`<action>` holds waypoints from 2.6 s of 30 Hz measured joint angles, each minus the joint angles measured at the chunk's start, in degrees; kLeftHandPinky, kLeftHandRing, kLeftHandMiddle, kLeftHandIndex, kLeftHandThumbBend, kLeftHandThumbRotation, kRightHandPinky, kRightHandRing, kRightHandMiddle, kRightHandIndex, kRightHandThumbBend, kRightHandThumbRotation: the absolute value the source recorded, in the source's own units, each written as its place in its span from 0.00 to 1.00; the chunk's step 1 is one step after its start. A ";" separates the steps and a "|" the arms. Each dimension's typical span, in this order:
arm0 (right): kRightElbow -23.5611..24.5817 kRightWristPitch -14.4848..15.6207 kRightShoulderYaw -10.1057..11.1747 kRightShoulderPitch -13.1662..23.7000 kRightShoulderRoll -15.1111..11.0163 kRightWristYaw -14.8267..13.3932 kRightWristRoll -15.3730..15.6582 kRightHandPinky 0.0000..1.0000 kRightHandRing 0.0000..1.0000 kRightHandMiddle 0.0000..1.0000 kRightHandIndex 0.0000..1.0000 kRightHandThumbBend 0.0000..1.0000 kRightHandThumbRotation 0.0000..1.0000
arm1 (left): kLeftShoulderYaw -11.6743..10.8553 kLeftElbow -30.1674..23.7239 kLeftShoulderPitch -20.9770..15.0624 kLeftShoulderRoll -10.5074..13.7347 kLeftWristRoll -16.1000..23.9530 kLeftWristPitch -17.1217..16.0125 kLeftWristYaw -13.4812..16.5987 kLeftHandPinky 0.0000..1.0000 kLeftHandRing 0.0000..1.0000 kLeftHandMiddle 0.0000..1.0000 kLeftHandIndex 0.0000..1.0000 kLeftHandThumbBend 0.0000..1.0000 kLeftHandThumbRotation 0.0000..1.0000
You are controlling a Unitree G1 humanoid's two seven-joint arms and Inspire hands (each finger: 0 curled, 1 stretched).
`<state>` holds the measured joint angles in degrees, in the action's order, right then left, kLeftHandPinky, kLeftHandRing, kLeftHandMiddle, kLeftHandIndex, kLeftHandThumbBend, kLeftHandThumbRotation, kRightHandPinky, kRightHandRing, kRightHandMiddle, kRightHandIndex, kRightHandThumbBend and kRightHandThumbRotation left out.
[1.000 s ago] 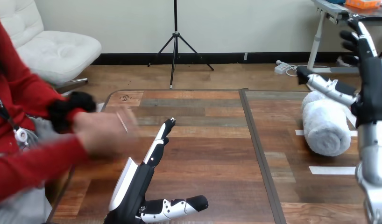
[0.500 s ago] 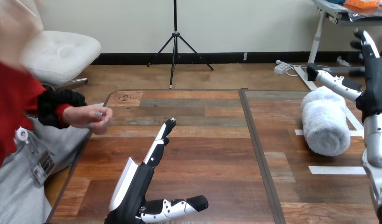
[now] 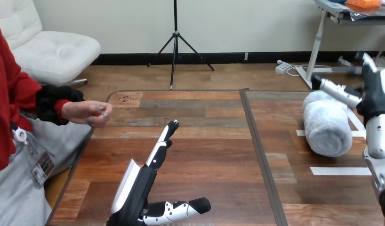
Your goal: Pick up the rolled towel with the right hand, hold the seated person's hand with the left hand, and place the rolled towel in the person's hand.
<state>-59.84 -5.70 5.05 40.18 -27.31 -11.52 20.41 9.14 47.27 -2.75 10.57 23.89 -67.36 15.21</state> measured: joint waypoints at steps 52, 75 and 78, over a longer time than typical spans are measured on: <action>-18.33 18.75 -17.85 14.37 -2.06 8.69 12.06 0.31 0.50 0.65 0.74 1.00 0.66 | -0.12 -0.12 -0.04 -1.04 -1.44 -1.14 -0.62 0.94 0.98 0.97 0.97 1.00 0.54; -18.34 15.83 -17.48 14.25 -1.74 8.08 9.22 0.23 0.35 0.50 0.66 0.99 0.23 | -1.24 -2.02 0.57 -1.37 -1.30 -1.17 -0.68 0.92 0.96 0.96 0.96 1.00 0.55; -18.34 15.47 -17.53 14.25 -1.57 8.08 9.06 0.22 0.33 0.48 0.66 0.98 0.20 | -1.24 -2.13 0.57 -1.39 -1.30 -1.17 -0.70 0.92 0.96 0.96 0.96 1.00 0.55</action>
<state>-78.18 9.76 -12.48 54.43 -28.89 -3.44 29.46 7.89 45.14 -2.18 9.18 22.58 -68.52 14.51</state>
